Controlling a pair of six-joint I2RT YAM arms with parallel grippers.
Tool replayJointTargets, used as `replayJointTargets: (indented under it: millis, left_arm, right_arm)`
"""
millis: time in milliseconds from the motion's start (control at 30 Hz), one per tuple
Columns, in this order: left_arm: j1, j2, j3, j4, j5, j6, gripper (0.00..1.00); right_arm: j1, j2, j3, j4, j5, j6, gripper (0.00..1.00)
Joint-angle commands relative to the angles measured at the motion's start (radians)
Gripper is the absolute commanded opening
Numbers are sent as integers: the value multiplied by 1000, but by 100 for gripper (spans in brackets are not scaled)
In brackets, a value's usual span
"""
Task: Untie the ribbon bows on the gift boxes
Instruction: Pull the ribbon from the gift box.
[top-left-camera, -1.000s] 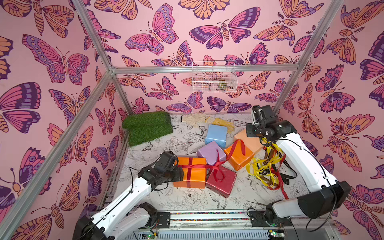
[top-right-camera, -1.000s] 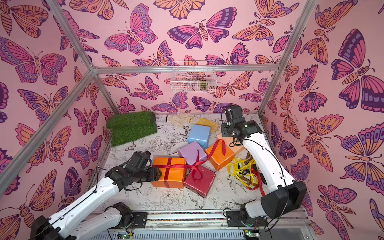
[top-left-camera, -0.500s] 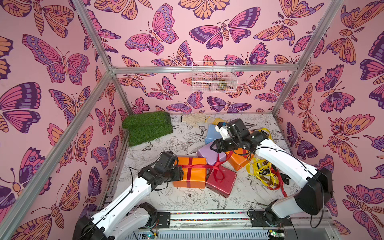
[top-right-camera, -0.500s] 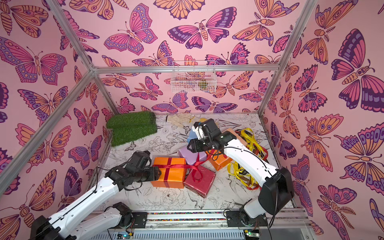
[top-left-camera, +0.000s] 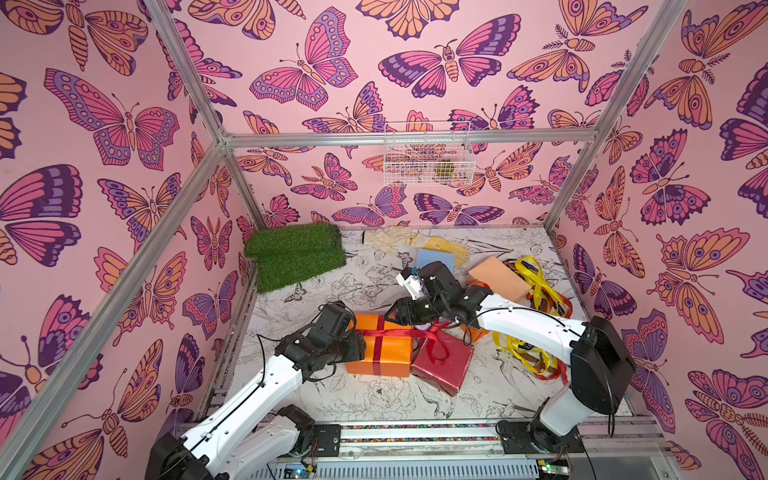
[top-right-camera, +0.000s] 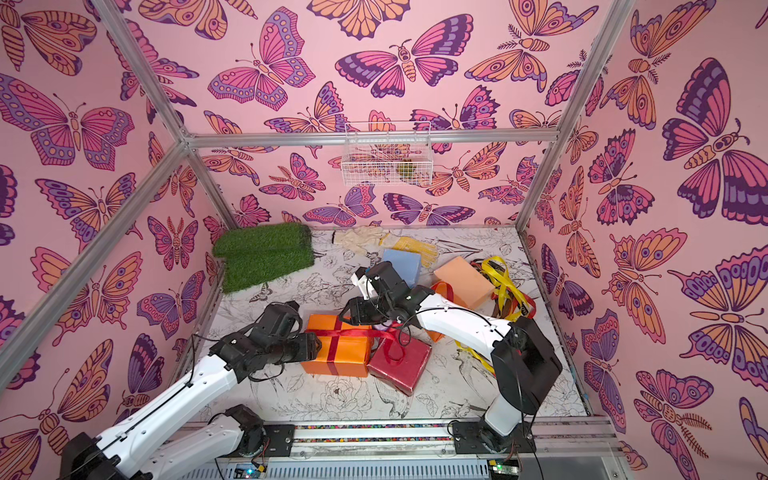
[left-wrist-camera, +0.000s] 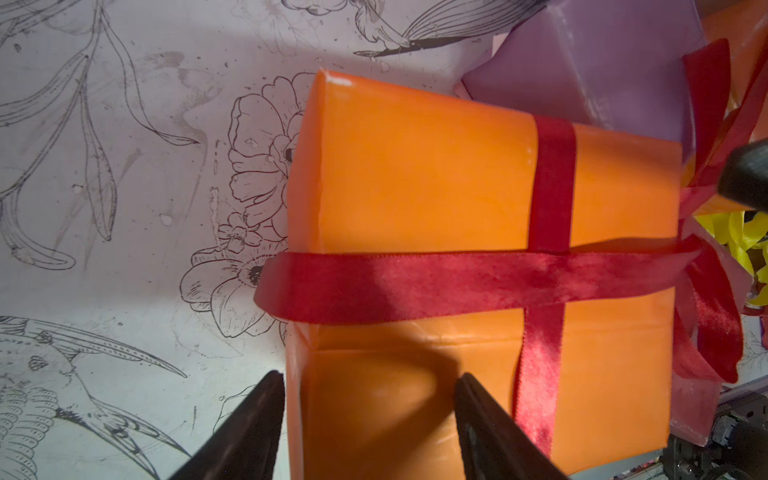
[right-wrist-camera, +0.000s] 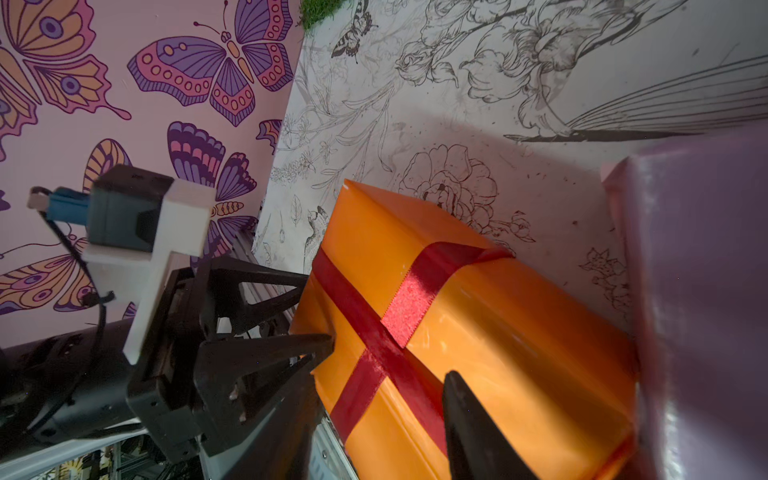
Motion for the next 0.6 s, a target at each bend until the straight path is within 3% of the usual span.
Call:
replayJointTargets:
  millis: [0, 567]
  left_arm:
    - [-4, -13, -10, 0, -22, 0, 67]
    - [-4, -45, -20, 11, -24, -2, 67]
  right_arm:
    - [16, 30, 10, 57, 7, 51, 50]
    - [38, 93, 20, 58, 39, 157, 48]
